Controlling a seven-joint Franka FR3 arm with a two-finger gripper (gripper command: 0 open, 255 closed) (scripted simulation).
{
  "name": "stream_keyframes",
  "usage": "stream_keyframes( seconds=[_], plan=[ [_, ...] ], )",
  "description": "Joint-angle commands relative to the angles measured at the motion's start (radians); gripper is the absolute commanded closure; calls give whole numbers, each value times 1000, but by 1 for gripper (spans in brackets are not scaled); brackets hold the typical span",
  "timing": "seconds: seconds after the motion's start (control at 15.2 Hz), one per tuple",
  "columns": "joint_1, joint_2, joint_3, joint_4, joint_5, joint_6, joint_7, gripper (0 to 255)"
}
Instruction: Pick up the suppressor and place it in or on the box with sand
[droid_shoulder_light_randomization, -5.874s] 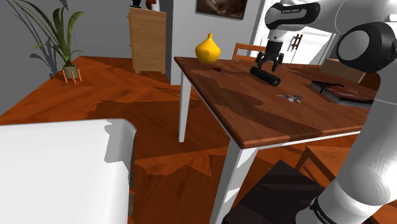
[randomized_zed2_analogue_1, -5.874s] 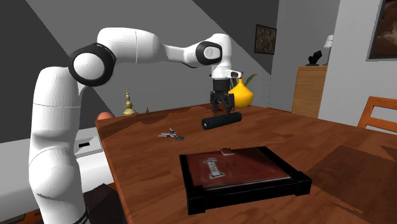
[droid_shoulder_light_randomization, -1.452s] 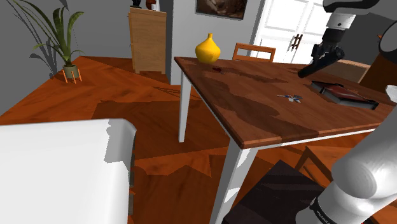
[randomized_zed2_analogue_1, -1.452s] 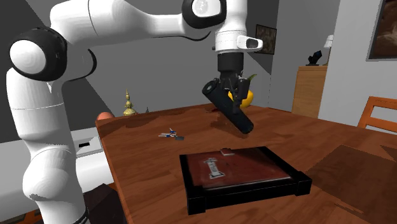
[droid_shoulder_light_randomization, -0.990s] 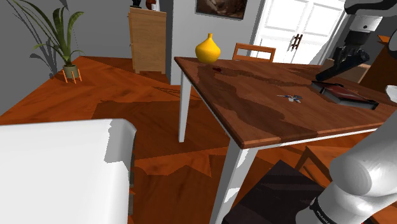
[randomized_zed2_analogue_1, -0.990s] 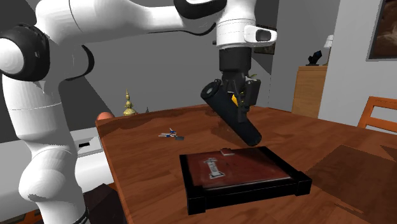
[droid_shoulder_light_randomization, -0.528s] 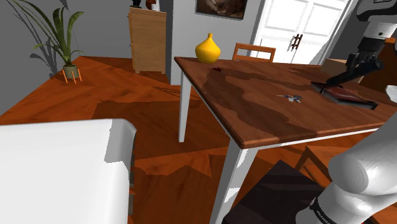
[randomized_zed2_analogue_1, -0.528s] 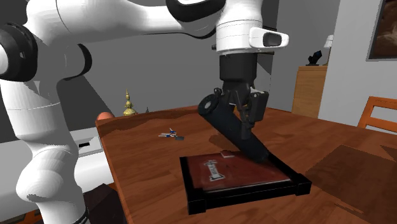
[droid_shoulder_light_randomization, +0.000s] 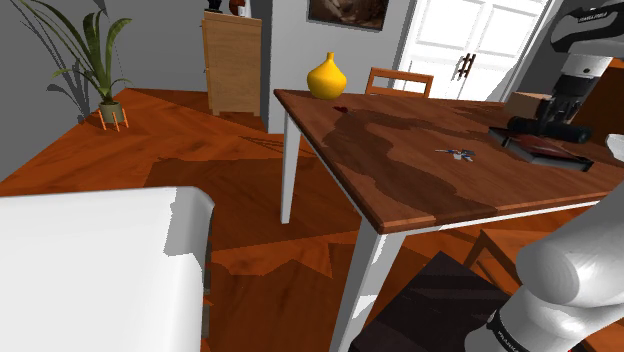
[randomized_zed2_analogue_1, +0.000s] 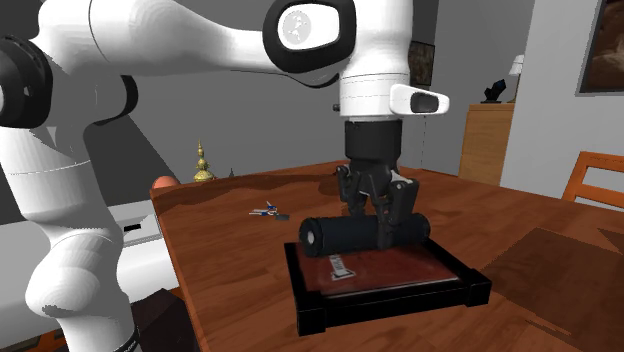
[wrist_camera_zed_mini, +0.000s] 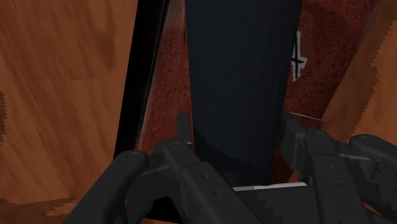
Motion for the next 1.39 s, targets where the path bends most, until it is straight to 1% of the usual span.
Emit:
stream_keyframes(
  seconds=[0.0,0.53,0.59,0.92,1.19,1.32],
  plan=[
    [0,-7,1,-32,-4,27,3,255],
    [0,-7,1,-32,-4,27,3,255],
    [0,-7,1,-32,-4,27,3,0],
    [0,-7,1,-32,-4,27,3,0],
    [-1,23,-4,125,14,-106,-11,0],
    [-1,23,-4,125,14,-106,-11,0]
  ],
)
